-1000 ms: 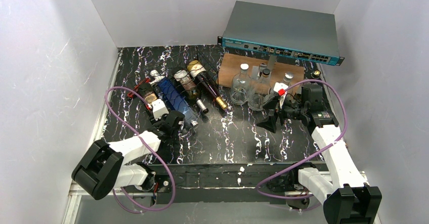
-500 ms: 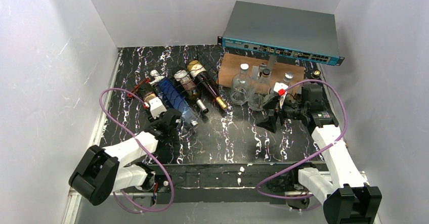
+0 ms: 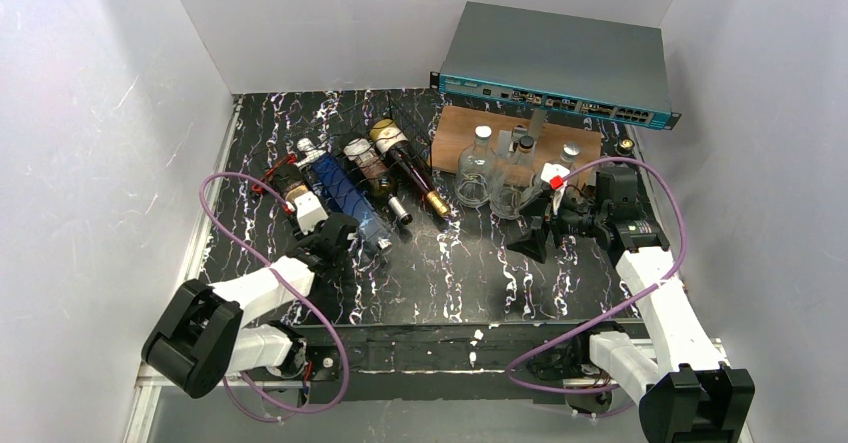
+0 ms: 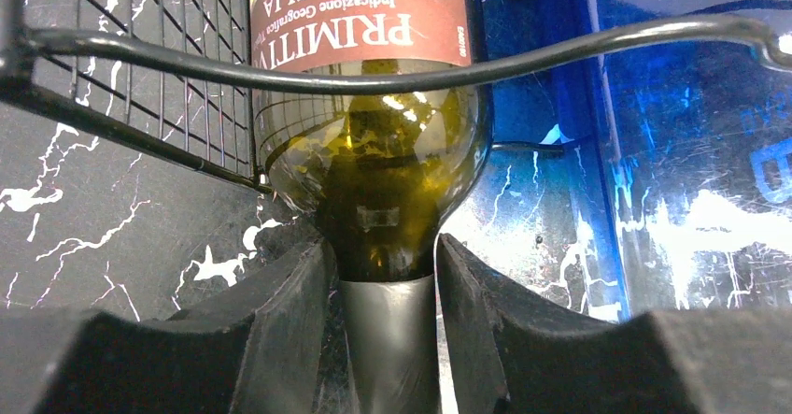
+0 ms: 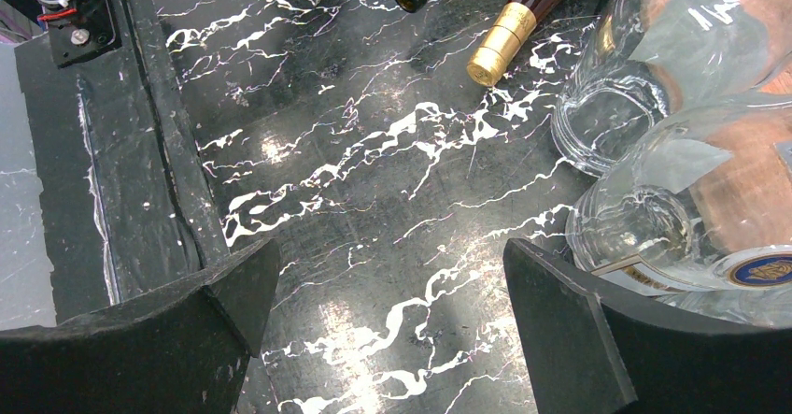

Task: Take the wine bottle off the wine rack
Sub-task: Pick up the wine bottle from the wine rack.

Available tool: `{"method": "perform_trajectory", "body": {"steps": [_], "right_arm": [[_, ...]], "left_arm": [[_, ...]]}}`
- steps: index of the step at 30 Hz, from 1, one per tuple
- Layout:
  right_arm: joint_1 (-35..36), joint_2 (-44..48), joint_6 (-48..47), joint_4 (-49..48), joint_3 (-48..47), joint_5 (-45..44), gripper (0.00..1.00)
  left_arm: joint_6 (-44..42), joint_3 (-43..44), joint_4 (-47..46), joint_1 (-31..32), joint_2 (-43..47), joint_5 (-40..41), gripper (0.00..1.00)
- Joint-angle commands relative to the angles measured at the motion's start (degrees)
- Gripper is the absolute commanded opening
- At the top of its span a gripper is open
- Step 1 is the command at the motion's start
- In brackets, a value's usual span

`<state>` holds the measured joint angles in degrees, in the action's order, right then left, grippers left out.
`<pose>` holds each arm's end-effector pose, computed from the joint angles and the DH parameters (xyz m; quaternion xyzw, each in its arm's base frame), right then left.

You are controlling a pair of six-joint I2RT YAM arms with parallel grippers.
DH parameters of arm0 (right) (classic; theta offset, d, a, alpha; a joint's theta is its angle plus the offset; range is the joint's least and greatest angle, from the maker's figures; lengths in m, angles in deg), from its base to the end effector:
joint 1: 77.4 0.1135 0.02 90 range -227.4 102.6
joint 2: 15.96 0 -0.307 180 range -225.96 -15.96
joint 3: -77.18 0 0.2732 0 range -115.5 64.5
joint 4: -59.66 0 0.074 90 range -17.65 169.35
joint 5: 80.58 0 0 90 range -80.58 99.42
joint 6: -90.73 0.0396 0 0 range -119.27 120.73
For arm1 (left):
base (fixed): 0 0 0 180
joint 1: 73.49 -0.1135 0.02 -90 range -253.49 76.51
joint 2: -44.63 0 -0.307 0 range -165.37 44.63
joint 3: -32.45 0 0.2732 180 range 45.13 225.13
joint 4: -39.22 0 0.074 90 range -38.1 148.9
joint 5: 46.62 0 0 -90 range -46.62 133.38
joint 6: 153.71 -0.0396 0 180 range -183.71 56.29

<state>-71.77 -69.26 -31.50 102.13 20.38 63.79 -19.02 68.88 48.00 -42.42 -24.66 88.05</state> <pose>0.1806 0.0502 0.3153 -0.4466 0.6955 0.3131 0.4677 0.2005 -0.0883 0.1845 -0.2546 0.8194 0.0410 0.5119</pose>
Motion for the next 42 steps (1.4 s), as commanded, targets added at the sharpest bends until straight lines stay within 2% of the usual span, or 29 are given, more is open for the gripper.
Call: {"method": "perform_trajectory", "body": {"steps": [1,8,15,26,42], "right_arm": [[-0.2,0.9,-1.0,-1.7,0.3,0.8,0.98],[-0.2,0.8,-1.1,-1.7,0.3,0.8,0.98],[-0.2,0.9,-1.2,-1.6,0.3,0.8,0.98],[-0.2,1.2,-1.3,-1.4,0.2,0.9,0.98],[-0.2,1.6,-1.4,-1.2,0.1,1.1,0.98]], "left_arm": [[0.7,1.7,-0.2,-0.8,-0.6,0.9,0.41],[-0.1,1.8,-0.2,-1.1,-0.4,-1.1,0.22],[-0.9,0.7,1.4,-1.1,4.2,-3.3,0.00],[5.9,-1.4,11.2,-0.5,13.4,-7.4,0.00],[9.0,-0.1,25.4,2.1,30.1,-13.6,0.00]]}}
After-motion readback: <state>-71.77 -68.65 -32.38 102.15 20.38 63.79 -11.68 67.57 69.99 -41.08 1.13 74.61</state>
